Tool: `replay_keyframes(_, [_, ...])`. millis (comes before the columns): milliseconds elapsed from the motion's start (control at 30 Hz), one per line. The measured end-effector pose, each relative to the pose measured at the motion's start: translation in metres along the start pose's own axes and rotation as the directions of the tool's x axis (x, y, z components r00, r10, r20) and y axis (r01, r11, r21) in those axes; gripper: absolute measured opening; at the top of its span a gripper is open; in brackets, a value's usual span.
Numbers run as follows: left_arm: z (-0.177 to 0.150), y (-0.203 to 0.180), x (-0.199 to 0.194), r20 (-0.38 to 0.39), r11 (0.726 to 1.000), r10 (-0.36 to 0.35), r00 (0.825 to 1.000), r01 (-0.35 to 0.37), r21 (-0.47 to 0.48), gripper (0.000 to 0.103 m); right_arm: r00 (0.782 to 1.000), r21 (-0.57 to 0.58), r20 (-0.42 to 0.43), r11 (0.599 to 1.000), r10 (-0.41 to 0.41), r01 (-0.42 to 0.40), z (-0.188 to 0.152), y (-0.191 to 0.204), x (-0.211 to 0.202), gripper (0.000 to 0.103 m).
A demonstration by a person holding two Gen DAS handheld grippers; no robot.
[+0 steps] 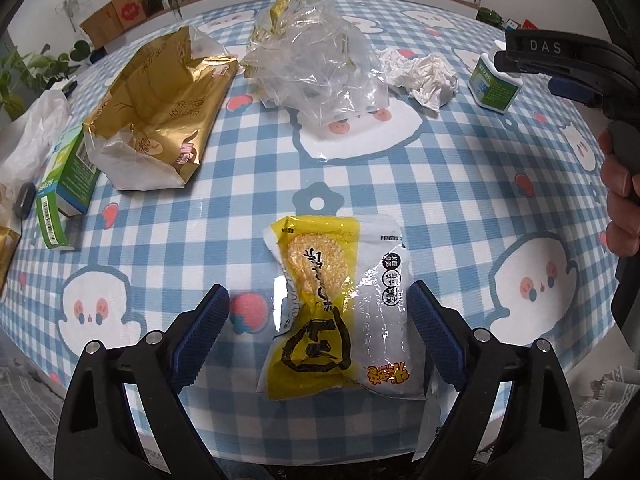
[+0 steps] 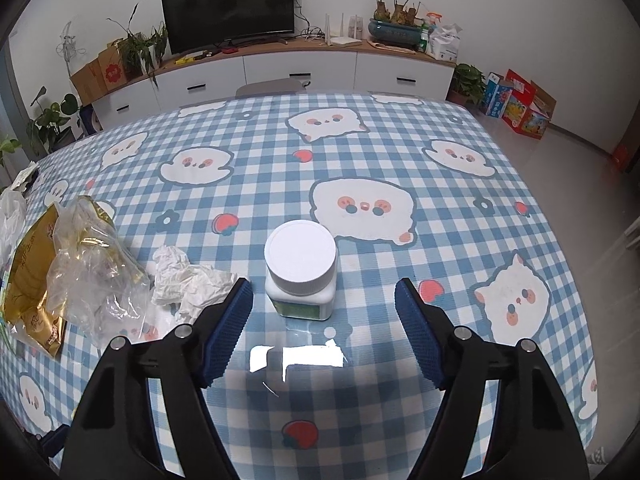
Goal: Collect trash
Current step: 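Grasp the yellow snack packet with the left tool while the right tool grasps the white pill bottle, then lift and carry the yellow packet and pill bottle over the black trash bin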
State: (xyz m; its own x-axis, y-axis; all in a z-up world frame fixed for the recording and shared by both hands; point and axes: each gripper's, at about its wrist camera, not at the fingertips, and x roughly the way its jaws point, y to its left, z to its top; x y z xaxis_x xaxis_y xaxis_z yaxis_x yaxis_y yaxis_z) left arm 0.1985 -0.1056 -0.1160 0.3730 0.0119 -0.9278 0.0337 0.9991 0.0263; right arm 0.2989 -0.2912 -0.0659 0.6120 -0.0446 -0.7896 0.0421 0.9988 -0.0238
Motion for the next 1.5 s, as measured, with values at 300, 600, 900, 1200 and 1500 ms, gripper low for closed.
replay_keyframes(300, [-0.007,-0.003,0.001,-0.013,1.000,0.007,1.000,-0.008,-0.020,0.060,1.000,0.016,-0.027,1.000,-0.009,0.009,0.005,0.006,0.014,0.063])
replay_keyframes(600, [-0.019,-0.002,-0.013,-0.026,0.999,0.008,1.000,-0.009,-0.034,0.032,0.999,0.019,-0.045,1.000,-0.013,0.013,0.005,0.010,0.023,0.058])
replay_keyframes(900, [-0.018,-0.002,-0.018,-0.011,1.000,0.005,1.000,-0.006,-0.020,0.026,0.999,0.009,-0.036,1.000,-0.026,0.027,0.006,0.016,0.028,0.040])
replay_keyframes(1200, [-0.012,-0.001,-0.022,-0.004,1.000,-0.002,1.000,0.002,-0.024,0.023,0.999,-0.007,-0.029,1.000,-0.031,0.031,0.003,0.017,0.019,0.040])
replay_keyframes(1500, [-0.010,-0.002,-0.025,-0.007,0.999,-0.035,0.999,0.034,-0.021,0.020,0.999,-0.028,-0.029,0.999,-0.033,0.032,-0.006,0.021,0.003,0.040])
